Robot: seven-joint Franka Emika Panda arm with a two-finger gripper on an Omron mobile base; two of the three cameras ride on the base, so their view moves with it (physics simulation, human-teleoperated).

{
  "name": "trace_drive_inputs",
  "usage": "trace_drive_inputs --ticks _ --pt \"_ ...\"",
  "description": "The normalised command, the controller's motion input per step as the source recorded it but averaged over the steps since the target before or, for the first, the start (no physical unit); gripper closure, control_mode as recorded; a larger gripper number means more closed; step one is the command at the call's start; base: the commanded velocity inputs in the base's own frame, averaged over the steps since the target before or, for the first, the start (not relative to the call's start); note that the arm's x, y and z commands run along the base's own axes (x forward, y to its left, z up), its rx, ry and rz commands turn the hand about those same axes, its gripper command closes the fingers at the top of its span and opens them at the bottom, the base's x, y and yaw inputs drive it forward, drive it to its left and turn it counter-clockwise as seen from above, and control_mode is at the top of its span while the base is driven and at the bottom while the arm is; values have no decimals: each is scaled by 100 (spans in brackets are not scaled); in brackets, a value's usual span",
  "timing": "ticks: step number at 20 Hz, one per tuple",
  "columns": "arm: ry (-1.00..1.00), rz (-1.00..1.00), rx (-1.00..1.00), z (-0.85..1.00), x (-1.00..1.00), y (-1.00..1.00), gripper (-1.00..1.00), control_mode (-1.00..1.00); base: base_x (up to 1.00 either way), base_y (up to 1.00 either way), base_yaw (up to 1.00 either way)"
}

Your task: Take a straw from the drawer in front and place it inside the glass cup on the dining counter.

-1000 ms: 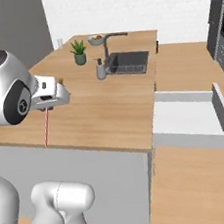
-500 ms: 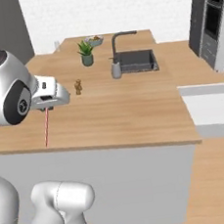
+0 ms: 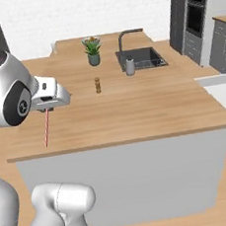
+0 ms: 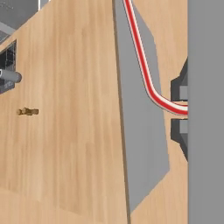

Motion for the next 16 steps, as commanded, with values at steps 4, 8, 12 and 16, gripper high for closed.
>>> trace_drive_inputs --ticks 4,8,12,16 --pt "0 0 0 0 0 0 100 100 0 100 -34" --pt "0 0 0 0 0 0 100 100 0 100 -34" --pt "0 0 0 0 0 0 100 100 0 100 -35" --pt "0 0 0 0 0 0 100 100 0 100 -35"
